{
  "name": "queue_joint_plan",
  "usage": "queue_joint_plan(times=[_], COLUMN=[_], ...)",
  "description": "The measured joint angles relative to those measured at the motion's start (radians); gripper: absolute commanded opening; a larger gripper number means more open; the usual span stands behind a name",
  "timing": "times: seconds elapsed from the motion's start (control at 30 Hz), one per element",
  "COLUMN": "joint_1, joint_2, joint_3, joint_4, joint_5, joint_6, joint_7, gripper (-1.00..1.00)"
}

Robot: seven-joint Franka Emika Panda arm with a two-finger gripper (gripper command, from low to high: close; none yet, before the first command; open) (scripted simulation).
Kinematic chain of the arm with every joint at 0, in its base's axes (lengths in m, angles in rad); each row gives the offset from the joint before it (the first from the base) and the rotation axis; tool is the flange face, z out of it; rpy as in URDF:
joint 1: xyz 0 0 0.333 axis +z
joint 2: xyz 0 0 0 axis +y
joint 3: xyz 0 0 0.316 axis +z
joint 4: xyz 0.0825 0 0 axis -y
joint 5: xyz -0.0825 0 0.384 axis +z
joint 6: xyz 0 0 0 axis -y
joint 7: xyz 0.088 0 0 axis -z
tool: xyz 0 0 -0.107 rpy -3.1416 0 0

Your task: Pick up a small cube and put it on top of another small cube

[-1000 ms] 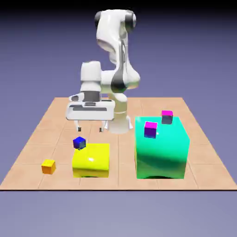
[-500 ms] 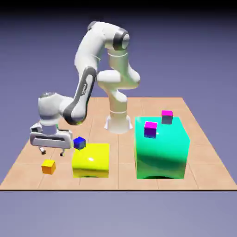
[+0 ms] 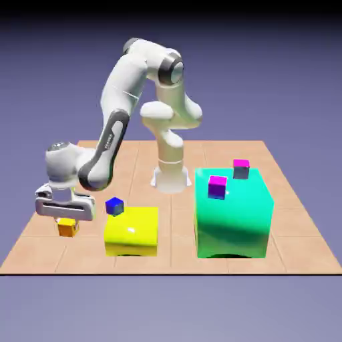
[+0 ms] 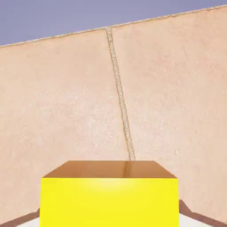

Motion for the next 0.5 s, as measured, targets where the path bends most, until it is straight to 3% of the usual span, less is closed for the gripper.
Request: queue_joint_plan(times=[0.5], joint_1=[0.467], joint_2=[-0.544], joint_3=[0.217], joint_4=[-0.023], joint_5=[-0.449], joint_6=[-0.431], joint_7=[-0.049], gripper=[-1.00])
